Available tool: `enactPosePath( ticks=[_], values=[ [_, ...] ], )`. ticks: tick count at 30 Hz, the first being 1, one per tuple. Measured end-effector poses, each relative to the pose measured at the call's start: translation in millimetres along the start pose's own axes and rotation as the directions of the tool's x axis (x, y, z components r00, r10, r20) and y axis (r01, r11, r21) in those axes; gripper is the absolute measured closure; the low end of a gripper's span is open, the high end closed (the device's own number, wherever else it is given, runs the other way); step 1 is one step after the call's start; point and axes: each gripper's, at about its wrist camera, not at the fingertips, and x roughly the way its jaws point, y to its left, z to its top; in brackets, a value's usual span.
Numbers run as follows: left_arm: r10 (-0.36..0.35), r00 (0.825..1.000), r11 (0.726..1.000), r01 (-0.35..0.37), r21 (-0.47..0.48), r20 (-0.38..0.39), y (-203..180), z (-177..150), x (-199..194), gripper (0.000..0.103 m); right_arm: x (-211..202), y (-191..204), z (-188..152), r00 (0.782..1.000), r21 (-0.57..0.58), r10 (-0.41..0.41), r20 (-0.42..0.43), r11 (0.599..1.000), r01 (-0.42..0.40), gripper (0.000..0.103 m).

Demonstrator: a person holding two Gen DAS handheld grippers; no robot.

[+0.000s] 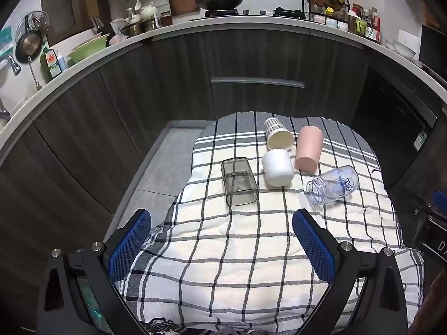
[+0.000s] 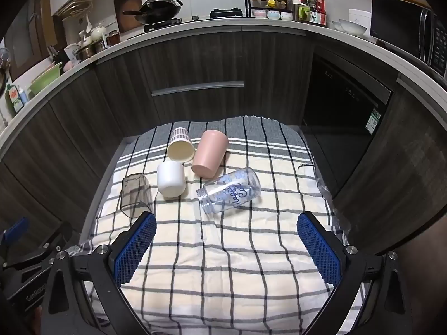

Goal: Flip cup upside down

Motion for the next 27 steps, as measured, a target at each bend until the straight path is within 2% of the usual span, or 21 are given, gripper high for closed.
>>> enactPosePath(
  ticks=[27],
  values=[
    [-0.009, 1.0, 1.0, 0.009, -0.015, 0.012, 4, -1, -10, 0.0, -15, 2, 3, 1.0, -0.012, -0.008, 0.027, 1.0, 0.008, 0.001]
  ],
)
